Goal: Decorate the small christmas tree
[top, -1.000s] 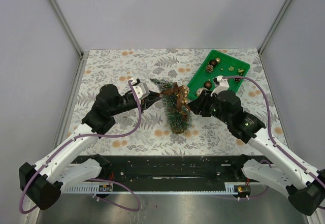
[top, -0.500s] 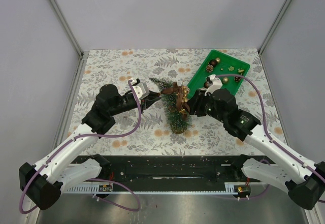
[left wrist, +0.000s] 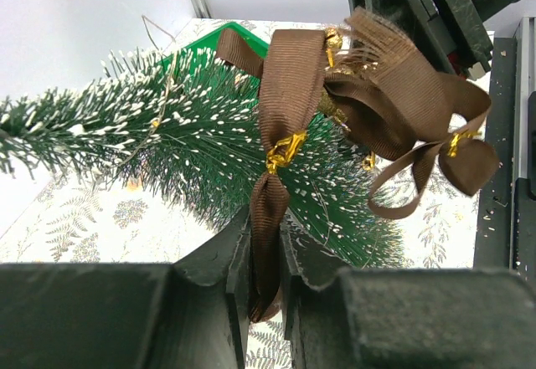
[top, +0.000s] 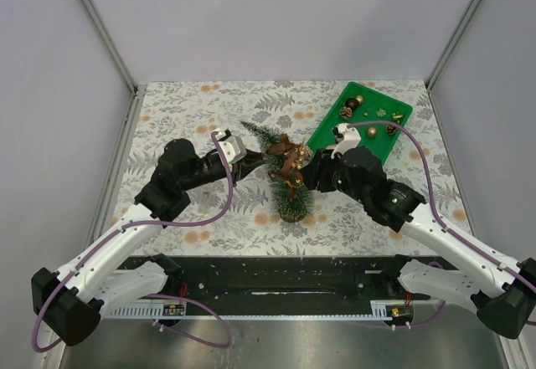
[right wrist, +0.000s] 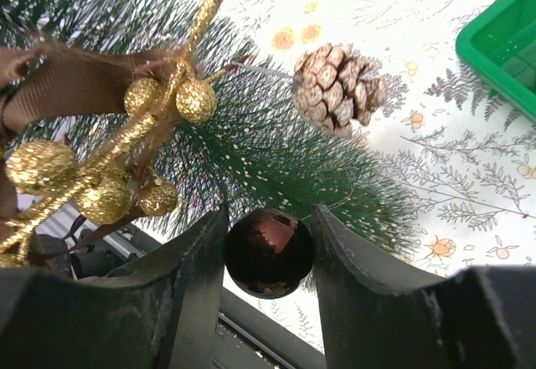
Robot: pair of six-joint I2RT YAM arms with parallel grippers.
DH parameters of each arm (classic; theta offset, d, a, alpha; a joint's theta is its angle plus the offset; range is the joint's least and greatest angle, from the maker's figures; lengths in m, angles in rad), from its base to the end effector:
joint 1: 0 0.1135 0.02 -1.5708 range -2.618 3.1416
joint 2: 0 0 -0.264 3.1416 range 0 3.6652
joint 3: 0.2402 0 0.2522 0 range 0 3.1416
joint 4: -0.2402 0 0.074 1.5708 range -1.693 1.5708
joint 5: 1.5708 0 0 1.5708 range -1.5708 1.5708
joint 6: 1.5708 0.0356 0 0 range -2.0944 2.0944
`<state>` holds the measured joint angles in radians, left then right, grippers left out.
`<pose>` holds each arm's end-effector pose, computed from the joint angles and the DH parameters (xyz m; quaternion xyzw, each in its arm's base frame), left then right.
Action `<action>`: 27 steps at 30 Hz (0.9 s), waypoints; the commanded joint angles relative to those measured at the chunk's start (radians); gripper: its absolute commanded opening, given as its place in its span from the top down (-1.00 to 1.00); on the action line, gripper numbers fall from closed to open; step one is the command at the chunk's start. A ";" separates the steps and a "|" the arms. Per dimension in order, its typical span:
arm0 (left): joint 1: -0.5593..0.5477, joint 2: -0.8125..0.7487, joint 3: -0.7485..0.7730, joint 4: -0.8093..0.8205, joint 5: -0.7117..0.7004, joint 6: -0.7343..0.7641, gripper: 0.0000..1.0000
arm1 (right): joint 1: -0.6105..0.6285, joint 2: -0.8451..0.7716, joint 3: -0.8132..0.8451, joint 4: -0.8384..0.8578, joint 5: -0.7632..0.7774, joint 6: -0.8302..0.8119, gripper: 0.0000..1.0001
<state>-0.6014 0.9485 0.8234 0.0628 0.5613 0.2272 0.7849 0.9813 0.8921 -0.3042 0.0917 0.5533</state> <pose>0.1712 -0.1404 0.3505 0.4555 0.5647 -0.3207 0.6089 0.1605 0.1558 0.3289 -0.0707 0.8282 0.3142 0.4587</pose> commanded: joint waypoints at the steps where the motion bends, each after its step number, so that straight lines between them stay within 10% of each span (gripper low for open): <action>1: -0.001 -0.022 -0.006 0.068 0.011 -0.011 0.60 | 0.007 -0.027 0.041 0.011 0.078 -0.044 0.92; 27: -0.001 -0.027 -0.007 0.063 0.025 -0.019 0.64 | 0.007 -0.062 -0.117 0.177 0.236 -0.046 0.65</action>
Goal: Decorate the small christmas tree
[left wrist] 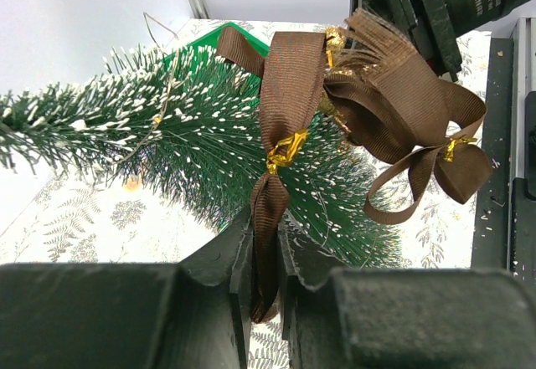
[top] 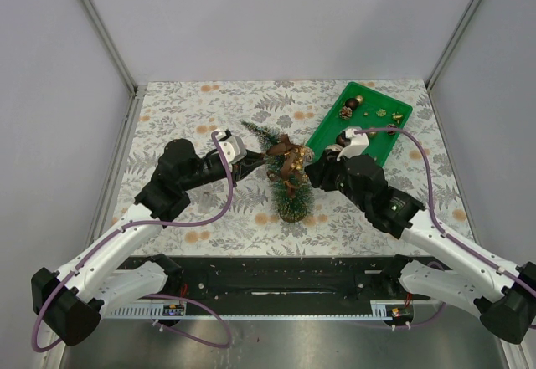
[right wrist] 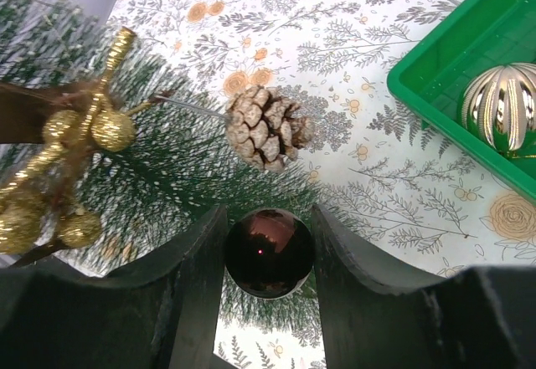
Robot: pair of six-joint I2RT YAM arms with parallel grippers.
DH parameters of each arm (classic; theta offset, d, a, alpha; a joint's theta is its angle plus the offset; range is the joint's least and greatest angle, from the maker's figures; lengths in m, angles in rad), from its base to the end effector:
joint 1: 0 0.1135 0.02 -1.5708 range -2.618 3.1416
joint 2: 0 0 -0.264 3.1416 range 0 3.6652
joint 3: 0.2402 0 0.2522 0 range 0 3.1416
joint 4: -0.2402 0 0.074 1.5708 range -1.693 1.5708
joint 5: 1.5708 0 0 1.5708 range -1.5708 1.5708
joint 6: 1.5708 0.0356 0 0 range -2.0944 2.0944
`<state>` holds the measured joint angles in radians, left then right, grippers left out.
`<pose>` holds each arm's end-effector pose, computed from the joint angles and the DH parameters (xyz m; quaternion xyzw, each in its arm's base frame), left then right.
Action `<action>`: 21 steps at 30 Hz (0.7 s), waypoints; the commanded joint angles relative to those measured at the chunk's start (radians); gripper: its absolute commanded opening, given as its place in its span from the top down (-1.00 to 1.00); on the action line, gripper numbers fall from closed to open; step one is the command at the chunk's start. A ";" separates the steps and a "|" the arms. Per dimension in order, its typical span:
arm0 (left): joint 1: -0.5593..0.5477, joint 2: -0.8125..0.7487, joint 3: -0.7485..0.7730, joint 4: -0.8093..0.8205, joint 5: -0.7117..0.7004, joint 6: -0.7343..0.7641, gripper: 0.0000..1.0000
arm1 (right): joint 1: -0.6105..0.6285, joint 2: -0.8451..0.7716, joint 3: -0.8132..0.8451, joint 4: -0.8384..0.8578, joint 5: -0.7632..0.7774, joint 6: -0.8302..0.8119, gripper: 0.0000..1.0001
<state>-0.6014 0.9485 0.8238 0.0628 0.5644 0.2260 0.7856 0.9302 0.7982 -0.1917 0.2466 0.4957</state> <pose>0.1710 -0.1405 0.3506 0.4560 0.5641 -0.3221 0.6084 0.1587 0.1465 0.3179 -0.0453 0.8076 0.2663 0.5243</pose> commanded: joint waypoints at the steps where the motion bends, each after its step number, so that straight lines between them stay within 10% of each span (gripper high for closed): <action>1: -0.003 -0.028 -0.008 0.063 0.020 -0.017 0.64 | 0.006 -0.011 -0.033 0.066 0.088 0.014 0.65; 21: -0.003 -0.031 -0.005 0.063 0.031 -0.028 0.64 | 0.006 0.025 -0.096 0.074 0.120 0.058 0.34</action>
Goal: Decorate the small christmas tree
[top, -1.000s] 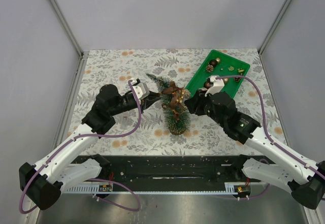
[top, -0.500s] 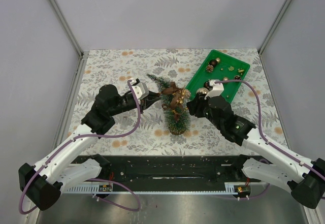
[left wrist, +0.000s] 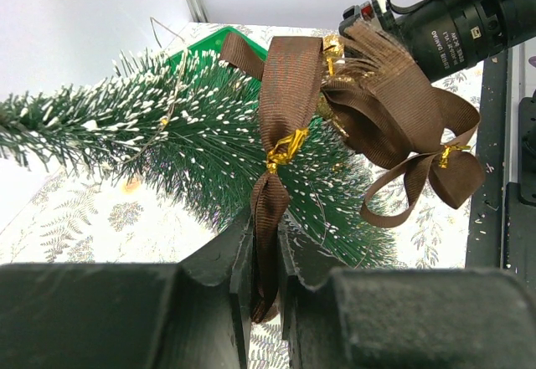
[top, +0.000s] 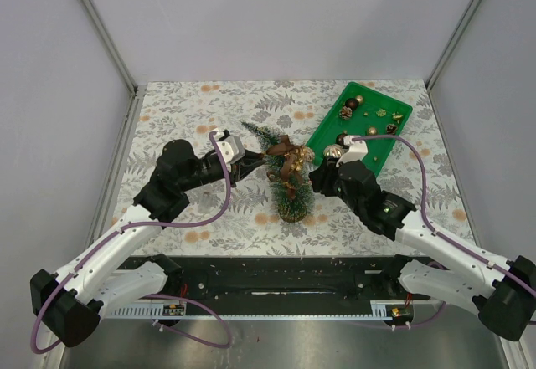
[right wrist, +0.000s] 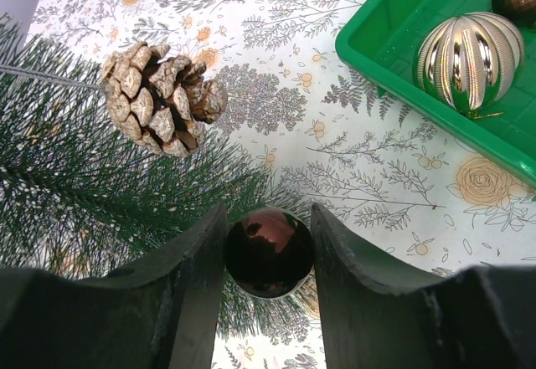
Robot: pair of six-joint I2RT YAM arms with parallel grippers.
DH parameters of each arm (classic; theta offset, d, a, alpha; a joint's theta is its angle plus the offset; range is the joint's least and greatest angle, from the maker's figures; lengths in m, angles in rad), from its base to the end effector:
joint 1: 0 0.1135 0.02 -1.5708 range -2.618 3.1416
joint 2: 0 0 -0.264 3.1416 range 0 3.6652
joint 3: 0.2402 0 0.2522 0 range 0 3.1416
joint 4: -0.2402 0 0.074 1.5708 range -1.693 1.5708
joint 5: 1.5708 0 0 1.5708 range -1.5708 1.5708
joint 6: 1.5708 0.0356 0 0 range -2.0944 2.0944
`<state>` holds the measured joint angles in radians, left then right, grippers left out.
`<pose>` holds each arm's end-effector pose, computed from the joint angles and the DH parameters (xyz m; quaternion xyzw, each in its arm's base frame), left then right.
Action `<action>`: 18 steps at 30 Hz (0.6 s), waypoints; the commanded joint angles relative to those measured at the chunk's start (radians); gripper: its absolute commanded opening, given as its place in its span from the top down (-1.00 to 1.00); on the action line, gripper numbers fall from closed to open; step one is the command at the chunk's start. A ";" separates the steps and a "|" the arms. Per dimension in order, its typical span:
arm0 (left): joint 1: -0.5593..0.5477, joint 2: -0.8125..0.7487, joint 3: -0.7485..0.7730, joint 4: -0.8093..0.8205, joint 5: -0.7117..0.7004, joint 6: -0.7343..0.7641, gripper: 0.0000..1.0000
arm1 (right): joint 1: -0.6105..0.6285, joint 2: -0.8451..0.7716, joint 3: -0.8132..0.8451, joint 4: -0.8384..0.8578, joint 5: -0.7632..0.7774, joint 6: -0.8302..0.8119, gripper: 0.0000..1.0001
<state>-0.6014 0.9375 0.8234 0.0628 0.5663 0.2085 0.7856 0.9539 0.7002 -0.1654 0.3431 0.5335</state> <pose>0.1688 -0.1390 0.3527 0.4511 0.5640 -0.3277 0.6091 0.1624 0.1455 0.2817 -0.0117 0.8315 0.2156 0.5118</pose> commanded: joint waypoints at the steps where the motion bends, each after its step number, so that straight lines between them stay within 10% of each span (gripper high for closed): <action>1: -0.003 -0.022 -0.006 0.062 0.027 -0.009 0.64 | 0.007 -0.003 -0.001 0.049 0.019 0.023 0.31; 18: -0.003 -0.014 -0.001 0.069 0.030 -0.014 0.63 | 0.006 -0.084 -0.030 0.020 0.010 0.065 -0.42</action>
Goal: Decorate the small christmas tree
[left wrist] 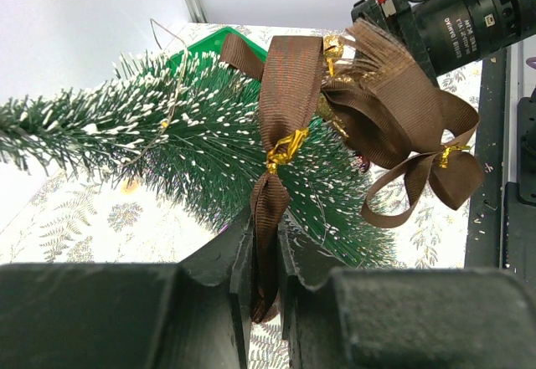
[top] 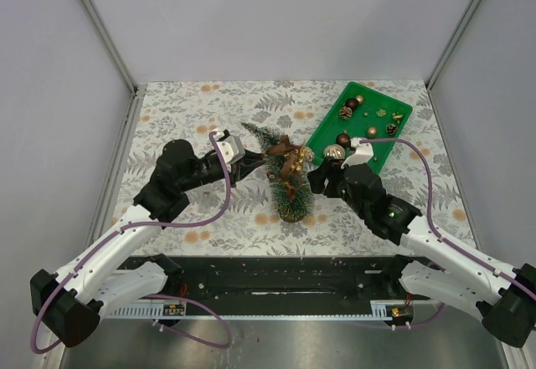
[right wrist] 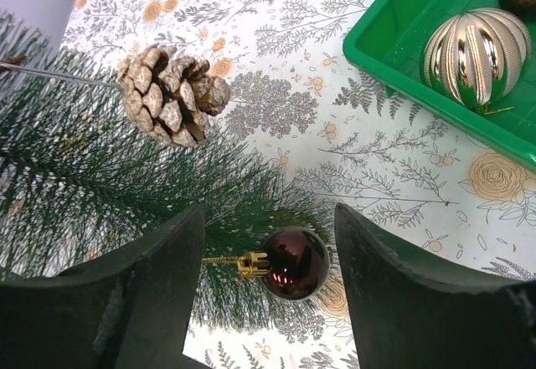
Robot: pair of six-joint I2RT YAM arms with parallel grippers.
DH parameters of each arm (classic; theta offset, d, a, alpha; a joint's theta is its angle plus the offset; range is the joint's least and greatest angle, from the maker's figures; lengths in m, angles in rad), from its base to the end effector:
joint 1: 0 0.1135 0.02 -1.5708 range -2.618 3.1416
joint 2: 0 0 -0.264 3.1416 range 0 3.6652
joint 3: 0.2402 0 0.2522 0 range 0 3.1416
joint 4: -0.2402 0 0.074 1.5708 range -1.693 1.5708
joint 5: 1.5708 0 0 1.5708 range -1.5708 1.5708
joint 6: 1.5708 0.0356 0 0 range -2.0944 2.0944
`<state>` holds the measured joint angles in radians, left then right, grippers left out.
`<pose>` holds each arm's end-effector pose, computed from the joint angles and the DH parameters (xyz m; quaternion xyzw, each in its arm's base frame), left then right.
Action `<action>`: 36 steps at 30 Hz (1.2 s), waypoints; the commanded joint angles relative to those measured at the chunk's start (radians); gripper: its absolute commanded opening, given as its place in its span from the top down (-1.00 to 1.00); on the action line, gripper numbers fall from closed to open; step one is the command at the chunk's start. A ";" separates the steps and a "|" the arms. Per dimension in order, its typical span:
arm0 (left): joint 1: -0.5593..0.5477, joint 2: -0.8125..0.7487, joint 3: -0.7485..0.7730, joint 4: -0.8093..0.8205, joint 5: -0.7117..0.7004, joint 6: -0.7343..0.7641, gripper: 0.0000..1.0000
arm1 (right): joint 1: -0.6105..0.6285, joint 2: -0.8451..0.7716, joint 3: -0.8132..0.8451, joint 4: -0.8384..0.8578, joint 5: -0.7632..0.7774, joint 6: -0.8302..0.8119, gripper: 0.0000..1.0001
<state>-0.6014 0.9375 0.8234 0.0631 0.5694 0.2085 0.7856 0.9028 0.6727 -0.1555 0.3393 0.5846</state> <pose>0.1687 -0.1391 0.3527 0.4519 0.5632 -0.3287 0.6087 0.1557 0.1390 0.2828 0.0118 0.8229 0.2399 0.5149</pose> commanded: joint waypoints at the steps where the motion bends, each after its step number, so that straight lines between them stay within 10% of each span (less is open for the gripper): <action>1: -0.003 -0.014 0.000 0.069 0.027 -0.014 0.64 | 0.006 -0.036 -0.002 0.004 0.013 0.014 -0.42; 11: -0.003 -0.023 0.003 0.052 0.020 -0.004 0.60 | 0.006 -0.111 0.047 -0.104 0.098 -0.023 -0.48; 23: 0.037 -0.123 -0.016 -0.111 0.037 0.017 -0.25 | -0.042 -0.027 0.255 -0.190 0.207 -0.107 -0.54; 36: 0.072 -0.226 -0.067 -0.193 0.024 0.011 -0.74 | -0.572 0.575 0.571 -0.182 0.038 -0.164 -0.62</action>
<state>-0.5442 0.7441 0.7582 -0.1318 0.5808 0.2249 0.2932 1.2606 1.1278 -0.3431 0.3801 0.4747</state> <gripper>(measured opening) 0.835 0.790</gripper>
